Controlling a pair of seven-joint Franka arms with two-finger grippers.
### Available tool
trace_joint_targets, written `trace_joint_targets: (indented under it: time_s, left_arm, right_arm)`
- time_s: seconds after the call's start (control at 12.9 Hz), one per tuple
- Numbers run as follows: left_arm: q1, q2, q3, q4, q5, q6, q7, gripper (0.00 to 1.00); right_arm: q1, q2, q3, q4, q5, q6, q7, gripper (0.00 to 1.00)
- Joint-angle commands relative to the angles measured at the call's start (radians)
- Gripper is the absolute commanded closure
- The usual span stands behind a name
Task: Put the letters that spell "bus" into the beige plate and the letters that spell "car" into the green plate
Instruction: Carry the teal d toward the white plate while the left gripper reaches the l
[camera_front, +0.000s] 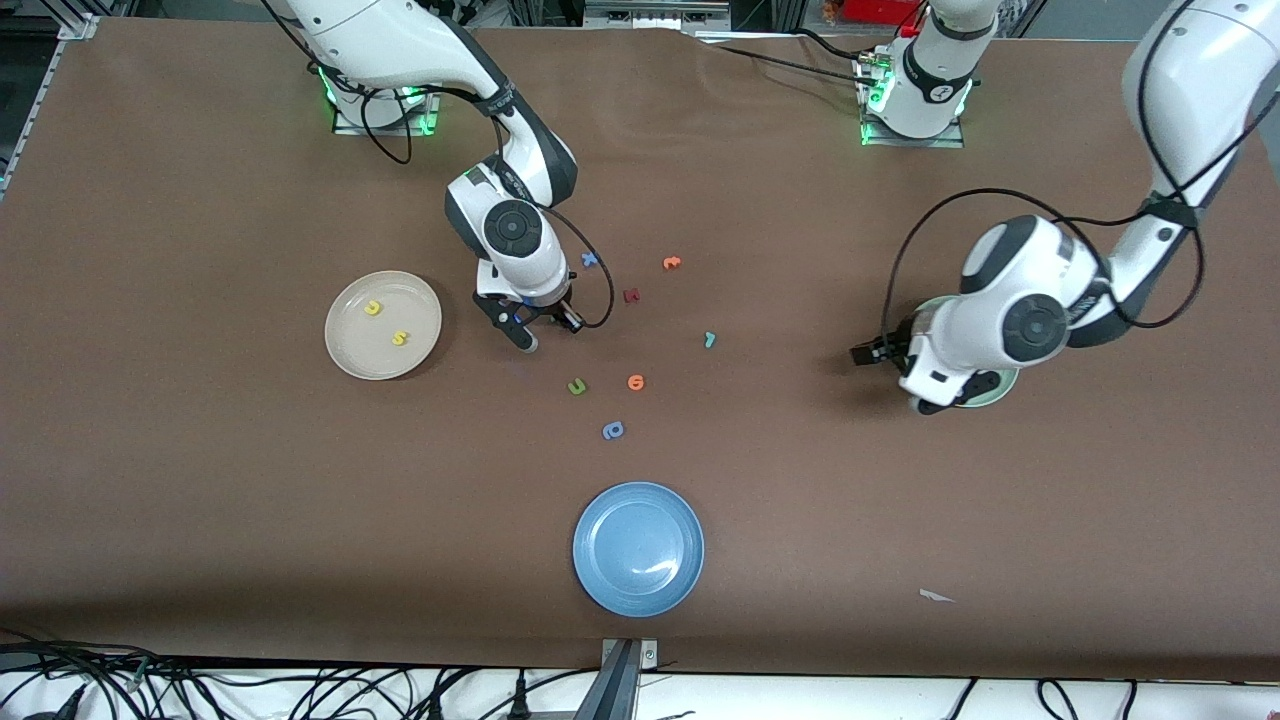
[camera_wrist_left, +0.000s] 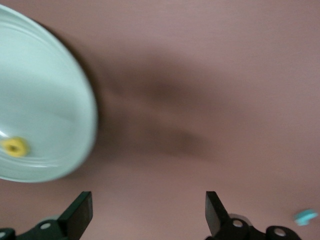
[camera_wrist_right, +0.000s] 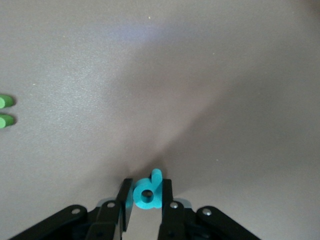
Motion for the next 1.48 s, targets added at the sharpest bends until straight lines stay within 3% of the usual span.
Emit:
trace_joint_targets:
  time_s: [0.0, 0.23, 0.47, 0.7, 1.01, 1.4]
  left_arm:
    - [-0.097, -0.001, 0.013, -0.003, -0.008, 0.088, -0.170, 0.02]
    - [-0.223, 0.014, 0.051, -0.002, 0.002, 0.187, -0.302, 0.04]
    - [-0.430, 0.016, 0.198, 0.001, 0.002, 0.307, -0.395, 0.08]
    - [-0.585, 0.049, 0.313, 0.075, -0.006, 0.330, -0.455, 0.08]
    - [-0.628, 0.097, 0.325, 0.119, -0.008, 0.330, -0.501, 0.14]
    - [-0.676, 0.123, 0.335, 0.119, -0.006, 0.330, -0.541, 0.14]
  right_arm:
    - [0.007, 0.000, -0.007, 0.014, -0.002, -0.008, -0.012, 0.80]
    - [0.003, -0.040, -0.013, 0.014, -0.002, -0.058, -0.014, 0.80]
    - [0.001, -0.092, -0.031, 0.017, 0.004, -0.134, -0.061, 0.80]
    - [0.000, -0.149, -0.066, 0.020, 0.004, -0.245, -0.132, 0.80]
    - [0.000, -0.220, -0.178, -0.003, 0.005, -0.379, -0.355, 0.80]
    - [-0.003, -0.274, -0.391, -0.147, 0.018, -0.367, -0.742, 0.80]
